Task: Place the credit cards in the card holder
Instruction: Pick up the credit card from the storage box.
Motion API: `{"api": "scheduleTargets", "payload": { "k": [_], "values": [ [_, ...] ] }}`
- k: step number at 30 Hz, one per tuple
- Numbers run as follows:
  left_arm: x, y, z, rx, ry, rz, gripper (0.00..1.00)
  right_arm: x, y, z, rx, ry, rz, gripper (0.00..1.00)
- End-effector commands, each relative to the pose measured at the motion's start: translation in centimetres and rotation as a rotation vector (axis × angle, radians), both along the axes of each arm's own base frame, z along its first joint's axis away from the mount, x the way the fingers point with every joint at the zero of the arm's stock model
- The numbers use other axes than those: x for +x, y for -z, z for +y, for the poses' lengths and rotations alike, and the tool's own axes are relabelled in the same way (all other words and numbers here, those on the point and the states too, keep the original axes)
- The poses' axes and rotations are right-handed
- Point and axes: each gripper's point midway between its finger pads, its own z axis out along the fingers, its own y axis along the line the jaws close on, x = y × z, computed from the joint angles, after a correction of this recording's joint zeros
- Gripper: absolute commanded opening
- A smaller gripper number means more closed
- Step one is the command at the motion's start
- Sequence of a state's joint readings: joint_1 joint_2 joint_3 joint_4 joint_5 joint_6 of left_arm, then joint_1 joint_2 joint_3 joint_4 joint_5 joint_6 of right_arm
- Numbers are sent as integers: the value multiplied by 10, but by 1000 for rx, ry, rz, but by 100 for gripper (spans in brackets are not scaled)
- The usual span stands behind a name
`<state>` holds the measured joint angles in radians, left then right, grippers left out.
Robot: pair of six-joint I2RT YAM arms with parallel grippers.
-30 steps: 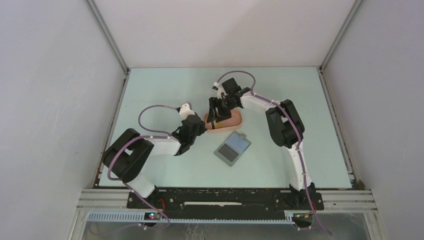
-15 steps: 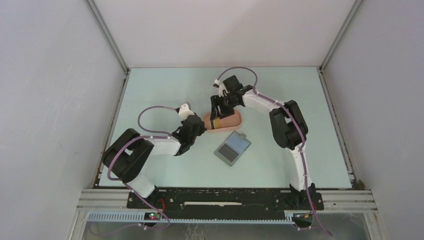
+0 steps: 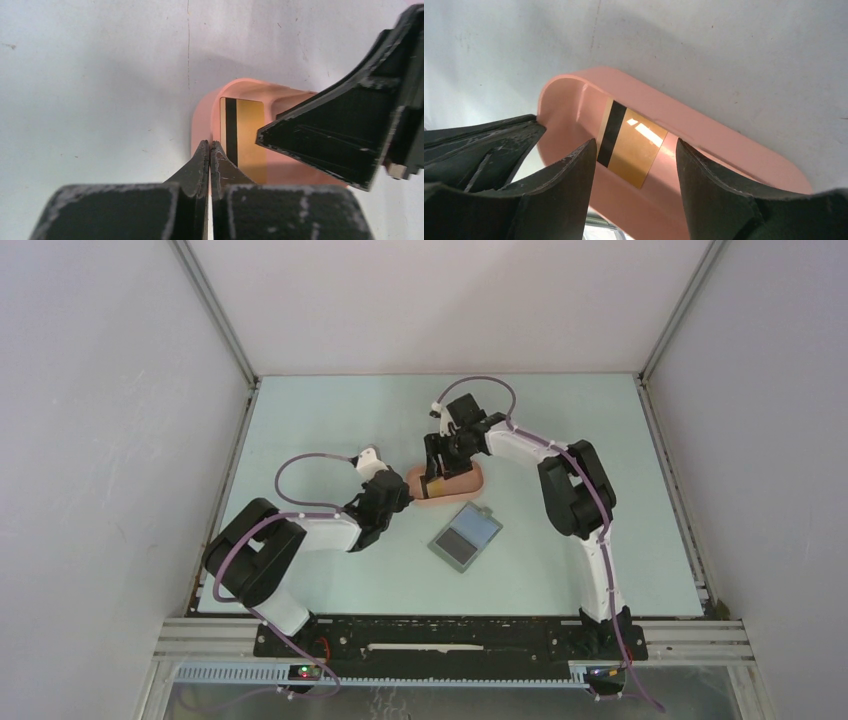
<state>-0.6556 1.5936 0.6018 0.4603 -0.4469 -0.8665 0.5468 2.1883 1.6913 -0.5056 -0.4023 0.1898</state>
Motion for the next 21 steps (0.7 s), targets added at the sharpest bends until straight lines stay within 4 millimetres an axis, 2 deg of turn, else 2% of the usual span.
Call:
{"api": "scheduleTargets", "payload": {
  "k": [1,11,21],
  "values": [
    [0,-16,0,-41,-27,-47,0,-1,8,8,7,-1,27,68],
    [-2,-16,-3,-52,-15,-44,0,-11,25,21,36,-16,117,68],
    [-4,-17,-6,-64,-5,-43,0,-22,27,39,97,-56,192,68]
  ]
}}
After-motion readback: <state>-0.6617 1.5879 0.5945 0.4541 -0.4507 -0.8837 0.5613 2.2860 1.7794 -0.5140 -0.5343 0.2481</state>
